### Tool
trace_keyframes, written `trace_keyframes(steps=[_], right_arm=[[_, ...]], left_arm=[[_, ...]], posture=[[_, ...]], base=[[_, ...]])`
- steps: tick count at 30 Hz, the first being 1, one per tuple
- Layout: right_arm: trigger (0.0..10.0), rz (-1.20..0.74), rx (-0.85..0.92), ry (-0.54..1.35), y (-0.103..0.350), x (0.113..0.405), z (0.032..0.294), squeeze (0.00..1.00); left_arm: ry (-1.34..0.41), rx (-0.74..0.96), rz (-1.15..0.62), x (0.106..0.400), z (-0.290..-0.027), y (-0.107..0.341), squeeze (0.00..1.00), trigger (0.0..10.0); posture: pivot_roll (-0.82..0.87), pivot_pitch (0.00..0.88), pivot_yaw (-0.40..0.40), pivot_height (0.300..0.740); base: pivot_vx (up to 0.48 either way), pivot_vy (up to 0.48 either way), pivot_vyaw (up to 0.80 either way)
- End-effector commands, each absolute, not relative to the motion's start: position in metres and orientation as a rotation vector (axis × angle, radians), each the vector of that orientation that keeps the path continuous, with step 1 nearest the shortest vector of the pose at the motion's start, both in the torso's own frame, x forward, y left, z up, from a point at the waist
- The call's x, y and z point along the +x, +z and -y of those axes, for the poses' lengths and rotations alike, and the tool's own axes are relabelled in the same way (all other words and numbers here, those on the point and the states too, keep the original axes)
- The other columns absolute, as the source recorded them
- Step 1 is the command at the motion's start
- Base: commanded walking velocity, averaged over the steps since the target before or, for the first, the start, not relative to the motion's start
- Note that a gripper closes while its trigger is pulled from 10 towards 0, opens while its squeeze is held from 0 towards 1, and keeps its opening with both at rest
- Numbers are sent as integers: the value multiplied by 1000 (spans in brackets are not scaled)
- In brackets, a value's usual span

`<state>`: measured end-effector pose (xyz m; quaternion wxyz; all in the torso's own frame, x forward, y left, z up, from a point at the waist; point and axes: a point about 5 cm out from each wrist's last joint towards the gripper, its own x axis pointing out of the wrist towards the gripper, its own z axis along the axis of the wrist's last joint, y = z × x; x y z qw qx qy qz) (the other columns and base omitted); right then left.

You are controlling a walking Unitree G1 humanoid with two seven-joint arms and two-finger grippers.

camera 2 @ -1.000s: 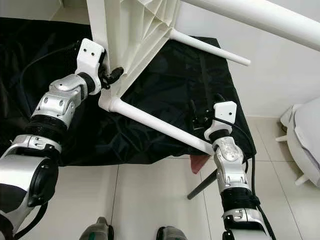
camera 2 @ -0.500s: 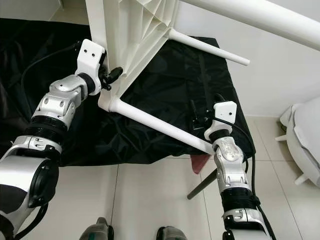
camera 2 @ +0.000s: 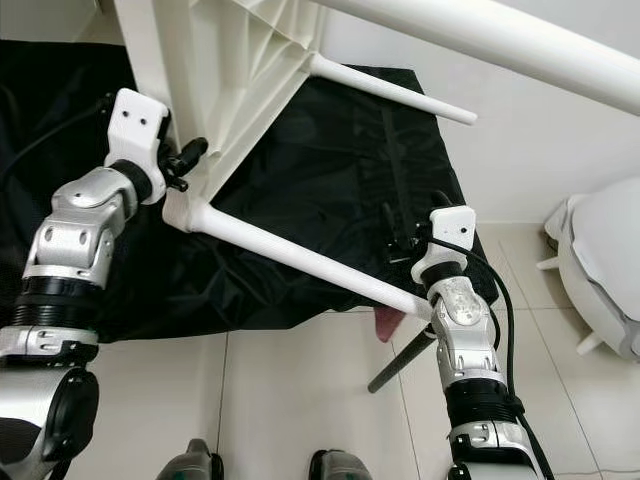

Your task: Building children table

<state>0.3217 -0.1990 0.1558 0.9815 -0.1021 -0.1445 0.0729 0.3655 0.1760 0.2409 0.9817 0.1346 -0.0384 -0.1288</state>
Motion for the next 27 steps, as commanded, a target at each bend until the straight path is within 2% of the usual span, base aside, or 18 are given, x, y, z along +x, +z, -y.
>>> trace_keyframes(steps=[1, 9, 14, 18, 22, 27], right_arm=[[10000, 272, -205, 153, 153, 322, 200, 0], [10000, 270, -208, 166, 154, 325, 198, 0], [10000, 271, -210, 169, 155, 327, 198, 0], [10000, 271, -210, 170, 155, 327, 198, 0], [10000, 272, -211, 179, 156, 328, 197, 0], [10000, 273, -212, 186, 156, 329, 196, 0]], left_arm=[[62, 286, 109, 358, -212, 250, 0, 10000], [135, 298, 109, 345, -226, 256, 0, 10000], [242, 293, 98, 327, -250, 262, 0, 10000], [256, 292, 95, 324, -253, 262, 0, 10000], [392, 304, 76, 307, -284, 265, 0, 10000], [461, 315, 66, 301, -298, 267, 0, 10000]], posture=[[68, 82, -60, 740], [78, 81, -67, 740], [82, 76, -72, 740], [82, 76, -72, 740], [84, 78, -80, 740], [83, 77, -85, 740]], base=[[0, 0, 0], [0, 0, 0], [0, 0, 0], [0, 0, 0], [0, 0, 0], [0, 0, 0]])
